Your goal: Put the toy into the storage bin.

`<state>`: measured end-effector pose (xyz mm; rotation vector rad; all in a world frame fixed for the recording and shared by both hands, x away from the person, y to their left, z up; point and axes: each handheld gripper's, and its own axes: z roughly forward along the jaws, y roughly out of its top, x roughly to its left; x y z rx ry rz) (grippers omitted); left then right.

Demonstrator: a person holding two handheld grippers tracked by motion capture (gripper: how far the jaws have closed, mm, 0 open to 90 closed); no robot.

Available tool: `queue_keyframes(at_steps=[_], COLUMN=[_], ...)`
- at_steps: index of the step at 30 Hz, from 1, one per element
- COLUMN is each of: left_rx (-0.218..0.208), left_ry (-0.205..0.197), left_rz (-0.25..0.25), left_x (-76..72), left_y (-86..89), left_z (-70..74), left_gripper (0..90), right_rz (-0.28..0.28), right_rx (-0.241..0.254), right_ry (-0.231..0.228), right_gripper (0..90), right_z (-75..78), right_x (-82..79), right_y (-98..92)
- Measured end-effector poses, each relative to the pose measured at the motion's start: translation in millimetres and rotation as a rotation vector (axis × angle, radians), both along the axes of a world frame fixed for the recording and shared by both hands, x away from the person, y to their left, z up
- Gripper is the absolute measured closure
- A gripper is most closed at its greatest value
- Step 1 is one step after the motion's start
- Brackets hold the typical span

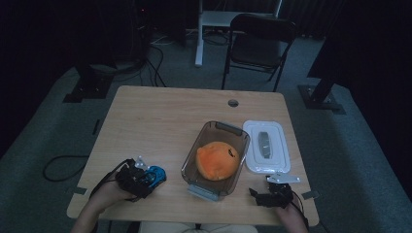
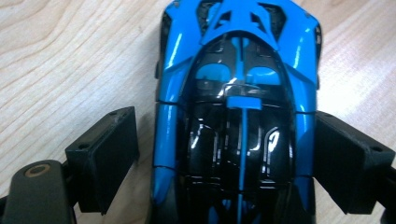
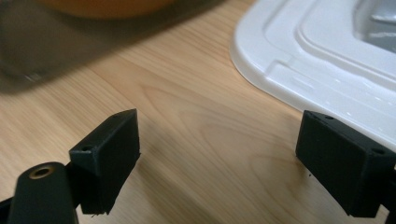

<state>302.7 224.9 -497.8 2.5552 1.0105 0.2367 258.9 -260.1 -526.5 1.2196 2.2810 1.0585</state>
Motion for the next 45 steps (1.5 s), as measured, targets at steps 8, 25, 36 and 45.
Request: queue_keyframes(at_steps=[8,25,36,45], left_rx=[-0.025,-0.033,-0.045,-0.061], left_ry=[-0.019,0.005,0.007,0.004], left_rz=[-0.034,-0.025,-0.006,0.005], left_x=[-4.2,2.6,4.4,7.3], left_y=[0.0,1.8,8.0,11.1], left_z=[1.8,9.0,12.9,19.9], left_gripper=[26.2,28.6,28.7,28.7], right_rz=[0.078,0.172,0.17,0.151], right_rx=[-0.001,0.029,0.009,0.003], right_ry=[-0.02,-0.022,-0.052,-0.049], right_gripper=[13.3,13.2,12.6,12.5], right_z=[2.2,6.2,8.2,8.5], right_x=[-0.5,5.7,14.0,24.0], right_y=[24.8,71.0,105.1,127.3])
